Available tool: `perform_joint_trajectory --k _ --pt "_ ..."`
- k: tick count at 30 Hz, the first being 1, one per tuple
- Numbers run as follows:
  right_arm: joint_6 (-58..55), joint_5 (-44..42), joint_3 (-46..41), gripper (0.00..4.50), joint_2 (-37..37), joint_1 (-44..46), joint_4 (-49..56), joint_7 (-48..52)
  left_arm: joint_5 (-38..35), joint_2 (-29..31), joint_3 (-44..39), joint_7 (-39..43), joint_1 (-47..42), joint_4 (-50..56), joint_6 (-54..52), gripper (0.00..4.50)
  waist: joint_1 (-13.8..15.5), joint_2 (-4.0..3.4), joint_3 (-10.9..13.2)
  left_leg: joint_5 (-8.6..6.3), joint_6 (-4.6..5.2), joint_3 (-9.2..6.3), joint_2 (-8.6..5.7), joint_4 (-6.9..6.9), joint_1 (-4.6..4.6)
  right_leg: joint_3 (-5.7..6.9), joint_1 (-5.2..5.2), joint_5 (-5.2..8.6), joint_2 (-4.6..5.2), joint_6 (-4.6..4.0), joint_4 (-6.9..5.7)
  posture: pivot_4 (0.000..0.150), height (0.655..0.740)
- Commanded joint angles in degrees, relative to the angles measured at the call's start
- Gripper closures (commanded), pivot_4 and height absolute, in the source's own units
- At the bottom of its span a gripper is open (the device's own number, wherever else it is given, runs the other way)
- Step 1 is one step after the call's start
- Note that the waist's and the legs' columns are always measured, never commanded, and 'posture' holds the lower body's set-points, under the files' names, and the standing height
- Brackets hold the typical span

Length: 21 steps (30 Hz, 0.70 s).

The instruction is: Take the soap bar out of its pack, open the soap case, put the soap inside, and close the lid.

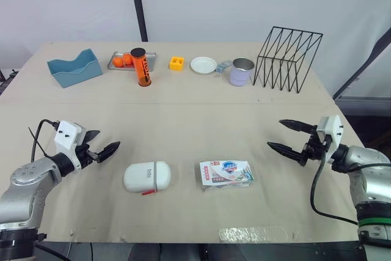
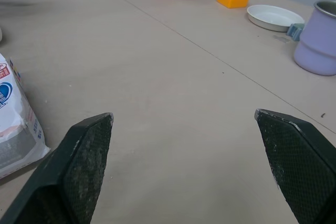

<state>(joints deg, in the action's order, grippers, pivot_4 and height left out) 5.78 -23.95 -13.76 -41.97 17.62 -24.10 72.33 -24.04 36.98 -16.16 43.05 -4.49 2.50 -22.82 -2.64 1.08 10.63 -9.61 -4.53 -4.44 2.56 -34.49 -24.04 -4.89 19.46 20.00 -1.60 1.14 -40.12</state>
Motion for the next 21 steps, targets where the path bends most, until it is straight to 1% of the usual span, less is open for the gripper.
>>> perform_joint_trajectory --k 1,16,21 --pt "0.93 -0.28 -0.56 0.00 -0.43 0.65 0.12 0.59 -0.03 0.78 -0.73 -0.23 -0.55 1.81 0.41 0.08 0.00 0.00 0.00 0.00 0.00 0.00 0.00 0.00 0.00 0.00 0.00 0.00 0.00 0.00 0.00 0.150 0.7400" --pt "1.29 0.44 0.04 0.00 -0.65 2.20 -1.72 2.27 -3.47 0.90 -0.64 2.61 -0.89 4.46 -0.64 0.08 -0.01 0.00 0.00 0.00 0.00 0.00 0.00 0.00 0.00 0.00 0.00 0.00 0.00 0.00 0.00 0.150 0.7400" --pt "1.28 0.47 0.58 0.00 -1.27 3.10 -1.63 3.98 -6.58 1.59 0.23 4.76 -2.42 8.99 -3.24 0.08 0.00 0.00 0.00 0.00 0.00 0.00 0.00 -0.01 0.00 0.00 0.00 0.00 0.00 -0.01 0.00 0.150 0.7400"
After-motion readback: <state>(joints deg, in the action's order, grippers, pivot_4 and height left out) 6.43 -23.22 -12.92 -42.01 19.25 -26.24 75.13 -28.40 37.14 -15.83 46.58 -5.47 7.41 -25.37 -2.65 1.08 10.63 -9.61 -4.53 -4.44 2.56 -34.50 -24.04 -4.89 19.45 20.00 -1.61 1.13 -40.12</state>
